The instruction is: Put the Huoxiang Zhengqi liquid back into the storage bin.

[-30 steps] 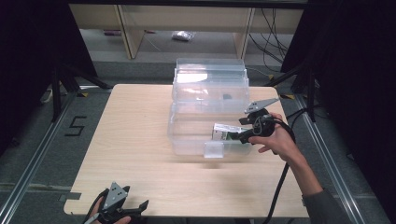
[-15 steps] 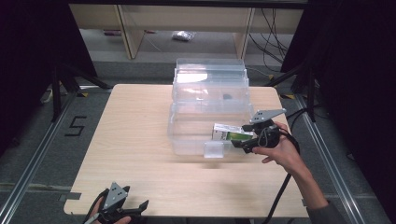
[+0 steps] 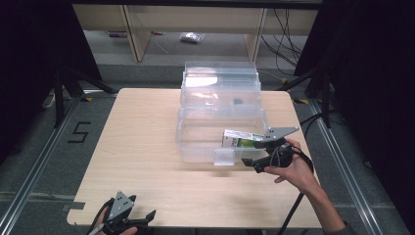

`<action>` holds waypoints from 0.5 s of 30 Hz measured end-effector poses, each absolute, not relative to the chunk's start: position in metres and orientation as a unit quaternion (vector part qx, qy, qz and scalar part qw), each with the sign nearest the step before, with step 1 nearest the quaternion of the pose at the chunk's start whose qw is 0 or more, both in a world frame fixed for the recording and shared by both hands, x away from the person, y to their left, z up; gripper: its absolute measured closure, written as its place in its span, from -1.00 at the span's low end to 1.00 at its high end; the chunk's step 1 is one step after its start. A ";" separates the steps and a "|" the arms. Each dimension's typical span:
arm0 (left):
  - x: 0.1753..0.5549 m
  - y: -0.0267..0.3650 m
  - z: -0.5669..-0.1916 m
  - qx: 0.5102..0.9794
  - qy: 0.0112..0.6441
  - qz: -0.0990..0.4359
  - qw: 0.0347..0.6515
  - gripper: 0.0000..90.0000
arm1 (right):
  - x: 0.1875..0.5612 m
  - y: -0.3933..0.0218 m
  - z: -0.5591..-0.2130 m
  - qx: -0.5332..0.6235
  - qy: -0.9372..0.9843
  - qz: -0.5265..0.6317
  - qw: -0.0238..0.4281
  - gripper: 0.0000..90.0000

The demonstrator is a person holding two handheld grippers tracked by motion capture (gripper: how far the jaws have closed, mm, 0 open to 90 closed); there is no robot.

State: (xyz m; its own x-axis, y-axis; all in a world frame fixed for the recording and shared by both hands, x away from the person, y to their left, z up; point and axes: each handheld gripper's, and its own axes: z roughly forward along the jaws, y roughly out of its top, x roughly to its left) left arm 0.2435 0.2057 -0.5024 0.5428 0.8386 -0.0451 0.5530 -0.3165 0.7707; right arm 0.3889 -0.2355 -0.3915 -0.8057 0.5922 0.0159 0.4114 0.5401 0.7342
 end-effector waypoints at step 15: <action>0.243 0.205 -0.502 0.789 0.439 0.187 0.387 -0.65 | 0.371 -0.235 -0.404 0.290 0.866 0.390 0.113 -0.48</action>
